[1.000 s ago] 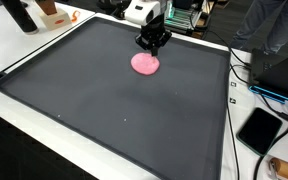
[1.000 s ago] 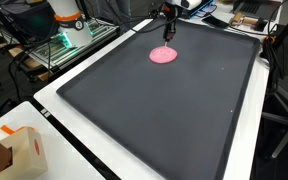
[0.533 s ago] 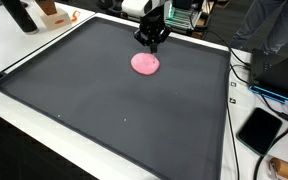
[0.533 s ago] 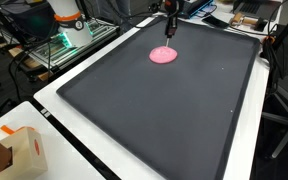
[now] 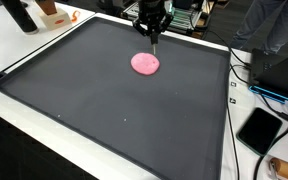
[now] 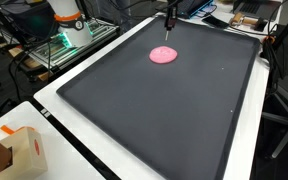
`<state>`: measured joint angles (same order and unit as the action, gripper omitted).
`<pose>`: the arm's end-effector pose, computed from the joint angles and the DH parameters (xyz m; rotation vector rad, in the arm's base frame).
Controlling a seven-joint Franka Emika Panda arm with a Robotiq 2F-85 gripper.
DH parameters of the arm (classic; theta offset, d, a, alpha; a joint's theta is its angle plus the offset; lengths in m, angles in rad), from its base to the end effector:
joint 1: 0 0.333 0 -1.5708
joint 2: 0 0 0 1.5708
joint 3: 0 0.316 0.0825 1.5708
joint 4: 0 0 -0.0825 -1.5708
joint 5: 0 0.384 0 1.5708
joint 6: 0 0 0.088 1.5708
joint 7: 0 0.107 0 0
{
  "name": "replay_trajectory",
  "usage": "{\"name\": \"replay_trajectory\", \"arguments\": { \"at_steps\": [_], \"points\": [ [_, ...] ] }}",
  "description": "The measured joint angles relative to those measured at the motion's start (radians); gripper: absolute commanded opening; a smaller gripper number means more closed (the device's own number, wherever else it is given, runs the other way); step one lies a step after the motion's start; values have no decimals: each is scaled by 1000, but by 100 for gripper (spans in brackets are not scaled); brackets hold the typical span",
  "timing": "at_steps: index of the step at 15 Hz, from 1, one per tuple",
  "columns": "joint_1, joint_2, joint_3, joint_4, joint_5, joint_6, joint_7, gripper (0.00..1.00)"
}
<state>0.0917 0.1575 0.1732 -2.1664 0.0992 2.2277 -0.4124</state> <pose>0.5255 0.1450 0.3162 -2.8885 -0.9128 0.1316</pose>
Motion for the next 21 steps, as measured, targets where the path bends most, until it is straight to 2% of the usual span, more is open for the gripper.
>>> {"name": "replay_trajectory", "arguments": {
  "at_steps": [19,20,21],
  "points": [
    [4,-198,-14,45,41,-209,8,3],
    [5,-205,-14,48,41,-212,14,13],
    [7,-211,-14,50,41,-213,17,13]
  ]
}}
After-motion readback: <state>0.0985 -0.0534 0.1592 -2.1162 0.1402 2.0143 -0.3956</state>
